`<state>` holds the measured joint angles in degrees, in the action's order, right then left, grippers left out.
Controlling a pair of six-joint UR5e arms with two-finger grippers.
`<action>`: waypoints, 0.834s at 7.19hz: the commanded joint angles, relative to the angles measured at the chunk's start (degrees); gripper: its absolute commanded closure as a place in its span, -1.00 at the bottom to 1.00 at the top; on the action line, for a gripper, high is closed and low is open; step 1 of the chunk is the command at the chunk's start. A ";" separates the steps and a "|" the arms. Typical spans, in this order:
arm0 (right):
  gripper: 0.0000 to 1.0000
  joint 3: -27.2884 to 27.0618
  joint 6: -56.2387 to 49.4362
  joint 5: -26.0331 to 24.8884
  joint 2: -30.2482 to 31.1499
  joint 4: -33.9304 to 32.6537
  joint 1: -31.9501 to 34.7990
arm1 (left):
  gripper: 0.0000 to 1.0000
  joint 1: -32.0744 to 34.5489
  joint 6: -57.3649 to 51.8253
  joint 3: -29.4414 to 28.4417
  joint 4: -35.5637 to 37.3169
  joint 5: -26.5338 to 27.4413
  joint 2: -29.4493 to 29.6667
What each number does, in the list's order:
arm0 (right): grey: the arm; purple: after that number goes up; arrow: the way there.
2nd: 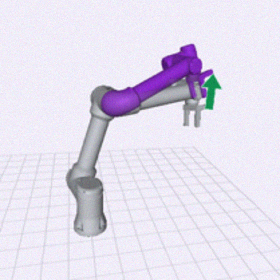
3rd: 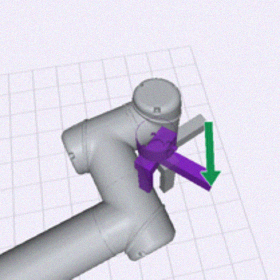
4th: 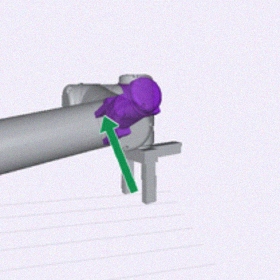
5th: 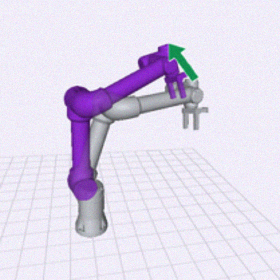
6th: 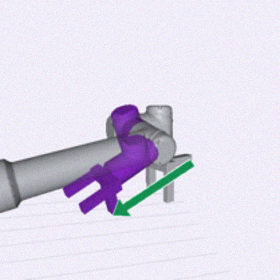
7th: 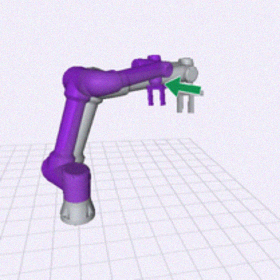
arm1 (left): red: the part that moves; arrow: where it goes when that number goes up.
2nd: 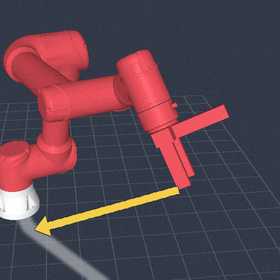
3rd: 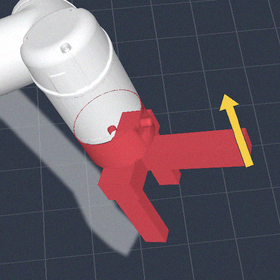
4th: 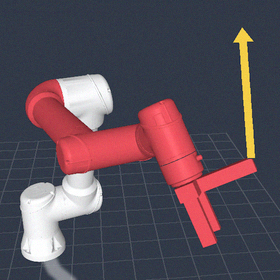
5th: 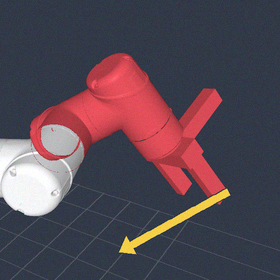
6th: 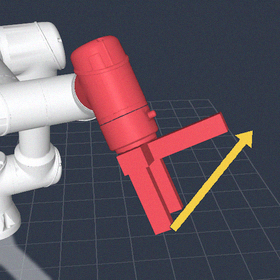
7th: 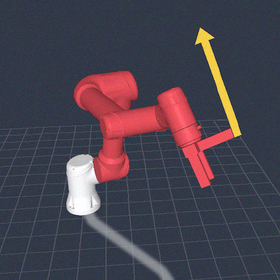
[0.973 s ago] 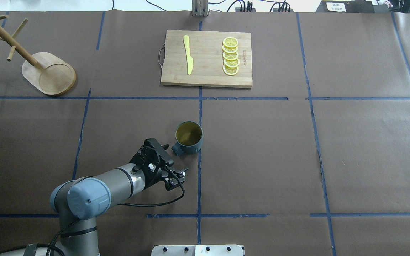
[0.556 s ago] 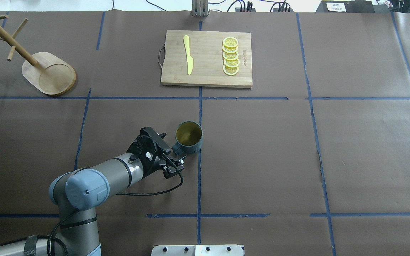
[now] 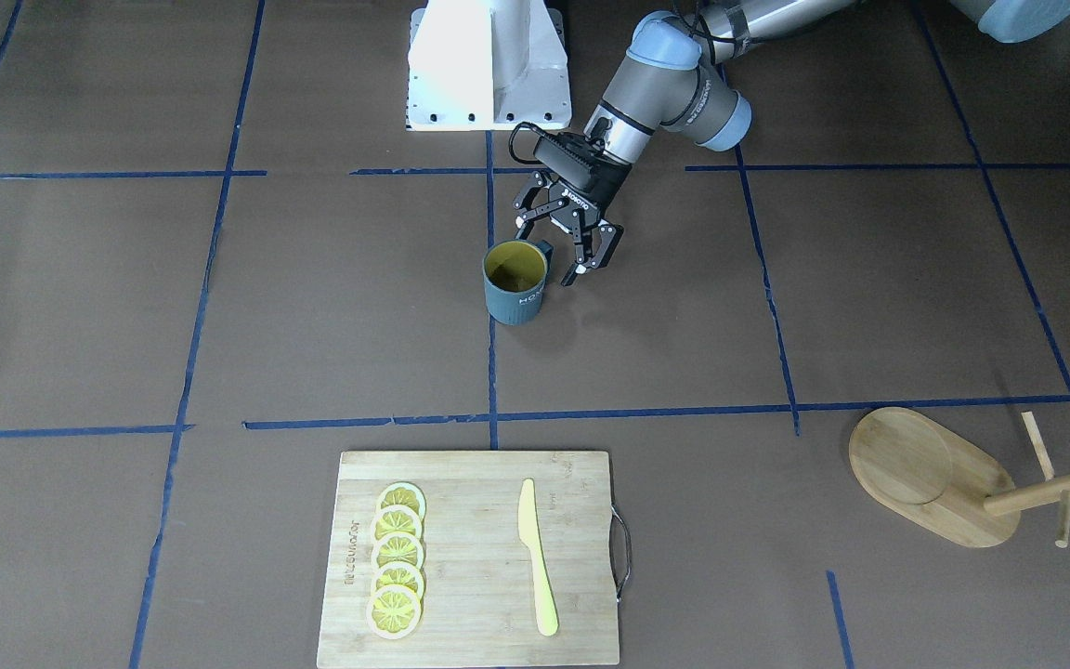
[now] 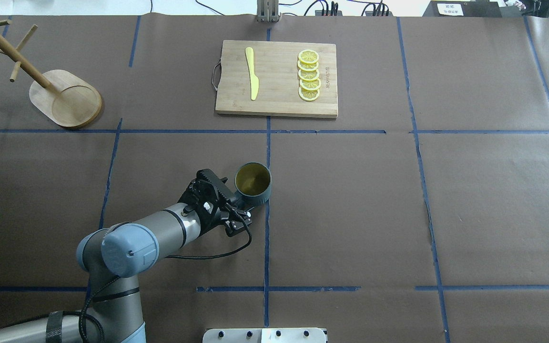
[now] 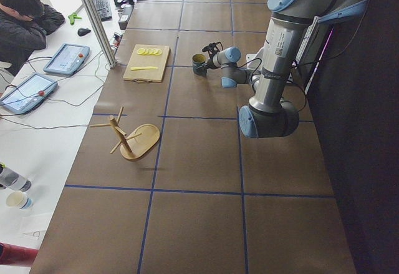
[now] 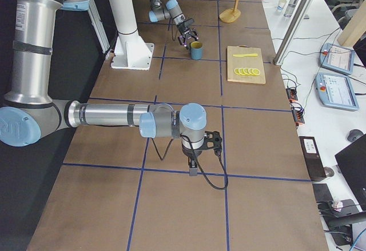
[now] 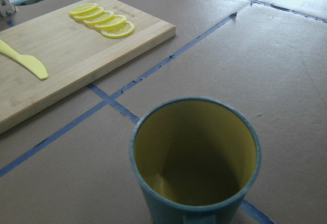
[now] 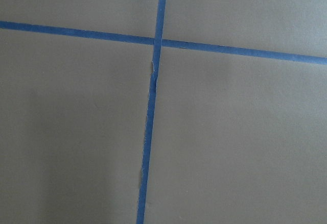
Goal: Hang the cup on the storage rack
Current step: 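Grasp the teal mug rim with the left gripper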
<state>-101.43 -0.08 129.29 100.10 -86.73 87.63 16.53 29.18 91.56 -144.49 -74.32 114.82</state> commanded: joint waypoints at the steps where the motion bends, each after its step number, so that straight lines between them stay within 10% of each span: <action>1: -1.00 0.00 0.00 0.00 0.00 0.07 0.00 | -0.28 -0.10 0.09 -1.37 0.00 -0.03 0.06; 3: -1.00 0.00 0.00 0.00 0.00 0.07 0.00 | 0.73 -0.27 0.27 -1.29 0.00 -0.12 0.14; 6: -1.00 0.00 0.08 0.00 0.00 0.07 0.00 | 0.96 -0.27 5.53 -0.59 -0.27 -0.21 0.14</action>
<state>-101.43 -0.01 129.29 100.11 -86.66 87.63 16.27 33.18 90.55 -144.67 -74.52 114.96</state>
